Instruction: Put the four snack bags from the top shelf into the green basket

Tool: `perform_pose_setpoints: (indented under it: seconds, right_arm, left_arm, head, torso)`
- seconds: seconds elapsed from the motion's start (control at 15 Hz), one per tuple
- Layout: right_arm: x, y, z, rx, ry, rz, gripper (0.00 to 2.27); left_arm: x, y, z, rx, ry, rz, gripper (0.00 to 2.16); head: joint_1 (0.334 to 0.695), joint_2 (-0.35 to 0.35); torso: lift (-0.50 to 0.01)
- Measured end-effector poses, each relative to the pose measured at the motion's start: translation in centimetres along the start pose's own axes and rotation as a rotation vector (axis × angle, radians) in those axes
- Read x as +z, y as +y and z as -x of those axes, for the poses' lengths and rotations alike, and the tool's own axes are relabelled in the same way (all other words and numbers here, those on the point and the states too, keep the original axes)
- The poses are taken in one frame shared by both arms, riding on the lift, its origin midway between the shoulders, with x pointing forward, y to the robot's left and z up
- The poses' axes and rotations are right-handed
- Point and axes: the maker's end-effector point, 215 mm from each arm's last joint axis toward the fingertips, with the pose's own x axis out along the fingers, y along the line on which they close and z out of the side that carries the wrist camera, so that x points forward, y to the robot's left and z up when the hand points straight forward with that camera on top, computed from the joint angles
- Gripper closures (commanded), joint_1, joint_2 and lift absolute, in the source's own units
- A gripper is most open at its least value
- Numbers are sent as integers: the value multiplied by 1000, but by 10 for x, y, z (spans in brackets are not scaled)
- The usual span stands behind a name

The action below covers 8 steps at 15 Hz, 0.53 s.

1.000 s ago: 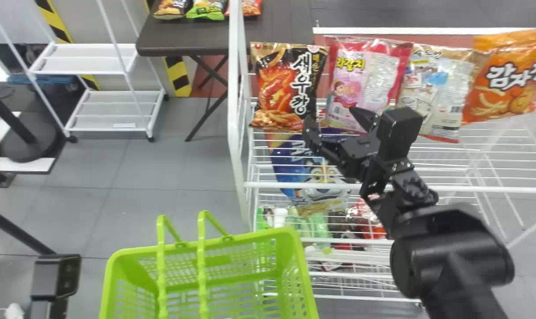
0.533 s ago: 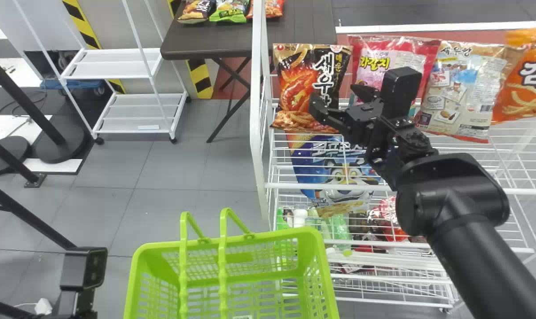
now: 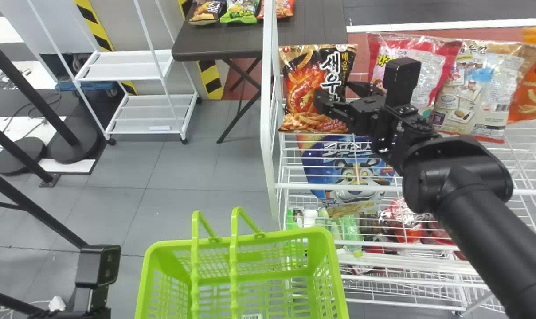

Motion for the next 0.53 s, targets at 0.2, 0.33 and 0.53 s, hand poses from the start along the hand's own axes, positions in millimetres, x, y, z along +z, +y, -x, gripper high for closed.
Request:
perform_pose_setpoints:
  seconds: [0.2,0.33,0.53]
  right_arm:
    - [-4,3,-2,29,27,-7,2246]
    - [-8,4,-3,30,41,-15,2246]
    - [-1,20,2,51,11,-2,2246]
  left_arm:
    - [0,0,0,0,-2,0,2148]
    - [0,1,0,1,-3,1,2148]
    - [1,1,3,4,-8,0,2148]
  head:
    - [695,142]
    - [695,144]
    - [695,157]
  torso:
    - [0]
    - [0]
    - [0]
